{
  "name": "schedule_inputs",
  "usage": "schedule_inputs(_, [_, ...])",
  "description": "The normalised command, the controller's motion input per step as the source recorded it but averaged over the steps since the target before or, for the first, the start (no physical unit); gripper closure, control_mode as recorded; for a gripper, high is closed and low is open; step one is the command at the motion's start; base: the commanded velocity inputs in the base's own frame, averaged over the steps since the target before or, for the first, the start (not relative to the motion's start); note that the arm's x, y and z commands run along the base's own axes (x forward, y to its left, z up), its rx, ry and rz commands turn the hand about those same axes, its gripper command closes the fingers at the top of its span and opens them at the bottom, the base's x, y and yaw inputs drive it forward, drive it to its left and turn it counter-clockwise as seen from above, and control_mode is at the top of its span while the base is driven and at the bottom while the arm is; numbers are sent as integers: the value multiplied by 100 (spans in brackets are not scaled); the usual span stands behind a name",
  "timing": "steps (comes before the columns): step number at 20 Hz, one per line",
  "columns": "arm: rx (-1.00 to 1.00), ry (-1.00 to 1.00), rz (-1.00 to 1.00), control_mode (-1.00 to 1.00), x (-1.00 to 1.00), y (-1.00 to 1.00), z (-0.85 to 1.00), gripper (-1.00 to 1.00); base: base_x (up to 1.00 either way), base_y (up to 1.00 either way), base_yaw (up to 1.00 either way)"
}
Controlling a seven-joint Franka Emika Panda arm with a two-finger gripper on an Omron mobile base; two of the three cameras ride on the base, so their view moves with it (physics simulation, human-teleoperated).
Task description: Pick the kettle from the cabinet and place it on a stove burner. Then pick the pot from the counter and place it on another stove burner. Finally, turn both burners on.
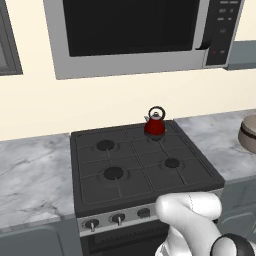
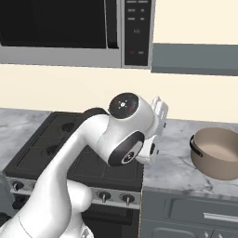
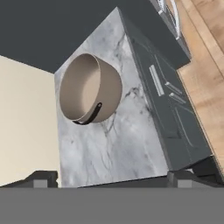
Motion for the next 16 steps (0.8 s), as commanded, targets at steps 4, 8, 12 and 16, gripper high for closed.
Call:
schedule_inputs(4, [0,10,-1,-100,66,-11,-12,-100,0,0,0])
schedule_inputs(8, [0,4,-11,-100,55,-13,-19,-100,0,0,0])
schedule_inputs(12, [4,0,-8,-100,33,-26,-24,-100,0,0,0])
schedule_inputs(16, [1,1,-2,-100,17,-26,-10,-100,0,0,0])
